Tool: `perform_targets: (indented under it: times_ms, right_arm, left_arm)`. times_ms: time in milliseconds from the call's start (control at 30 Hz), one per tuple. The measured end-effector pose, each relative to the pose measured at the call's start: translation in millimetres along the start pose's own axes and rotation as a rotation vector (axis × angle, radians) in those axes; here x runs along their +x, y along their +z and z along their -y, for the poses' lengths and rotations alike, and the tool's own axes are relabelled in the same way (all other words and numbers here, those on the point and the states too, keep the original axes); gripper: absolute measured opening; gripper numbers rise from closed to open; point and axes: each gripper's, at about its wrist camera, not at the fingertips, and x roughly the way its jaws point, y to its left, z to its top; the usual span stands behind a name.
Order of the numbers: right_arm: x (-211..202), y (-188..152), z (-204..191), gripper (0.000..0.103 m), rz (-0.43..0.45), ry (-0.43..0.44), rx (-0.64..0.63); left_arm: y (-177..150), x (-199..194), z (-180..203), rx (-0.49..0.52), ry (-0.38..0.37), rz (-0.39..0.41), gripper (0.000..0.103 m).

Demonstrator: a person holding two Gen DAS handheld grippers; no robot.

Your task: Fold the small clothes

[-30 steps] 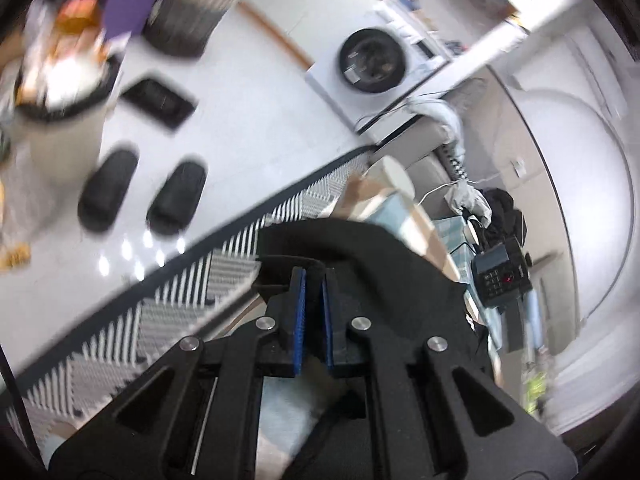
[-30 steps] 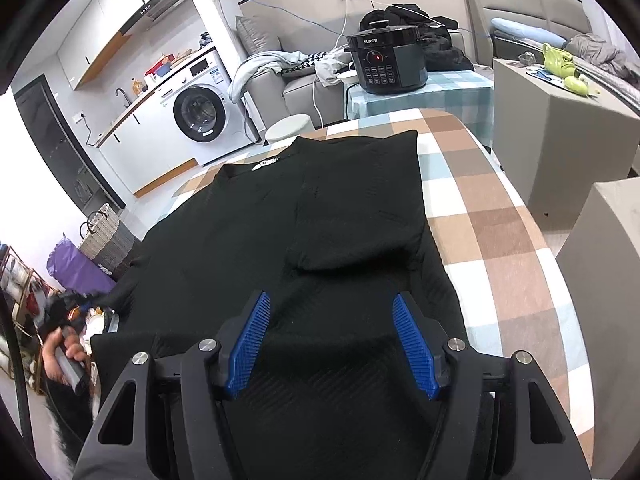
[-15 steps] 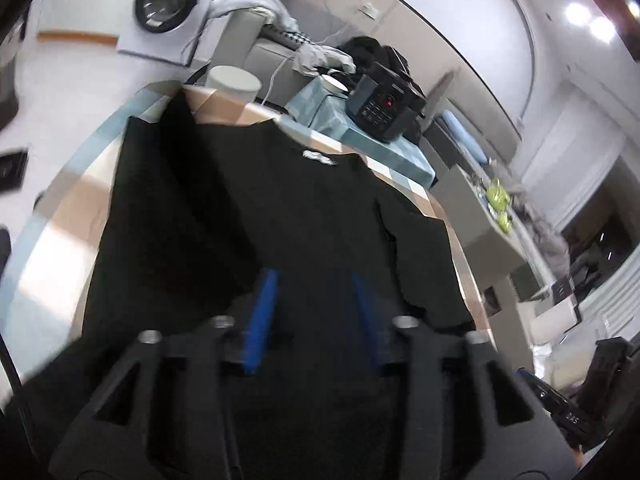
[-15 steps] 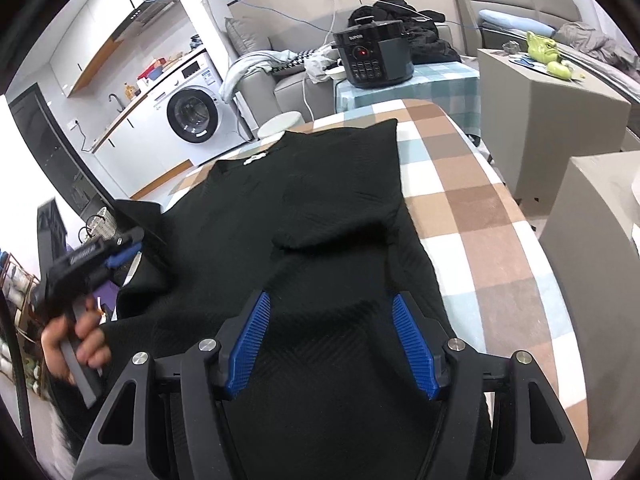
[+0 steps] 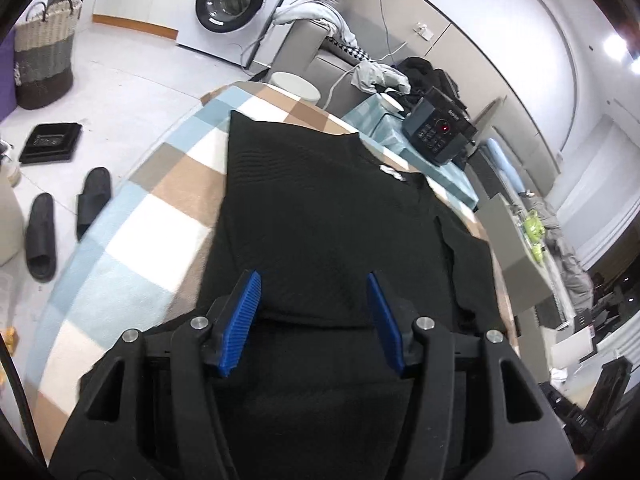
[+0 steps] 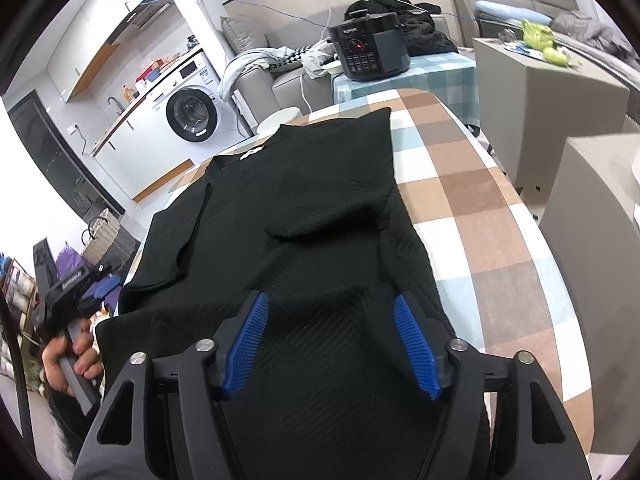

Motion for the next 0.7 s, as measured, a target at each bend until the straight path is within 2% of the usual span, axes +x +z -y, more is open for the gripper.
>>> perform_targets:
  times_ms: [100,200,267,333,433,700]
  right_arm:
    - [-1.8,-1.9,9.1,0.072,-0.014,0.009,0.036]
    - [-8.7,-5.8,15.6,0.072,-0.010,0.009,0.045]
    - [-15.3,-9.7,20.1,0.073,-0.004,-0.002,0.042]
    - [-21.1,-14.0,24.9,0.078,0.001,-0.008,0.040]
    - [-30.3,-23.0,34.7,0.085,0.007,-0.015,0.042]
    - [-45.1,-56.1,60.6,0.090,-0.024,-0.017,0.027]
  left_arm:
    - [-12.3,-17.5,0.0,0.008,0.014,-0.018,0.051]
    - [-23.5,-44.0,3.3,0.041,0.044,0.016,0.051]
    - [-32.5,-62.8,4.6,0.069,0.076,0.042,0.058]
    - [-42.2,-82.8,3.1,0.088,0.104,0.063,0.070]
    - [-56.5,-106.1,-0.8,0.121,0.145,0.081,0.083]
    - [-107.6,-145.7,-25.5,0.207,0.321,0.070,0.087]
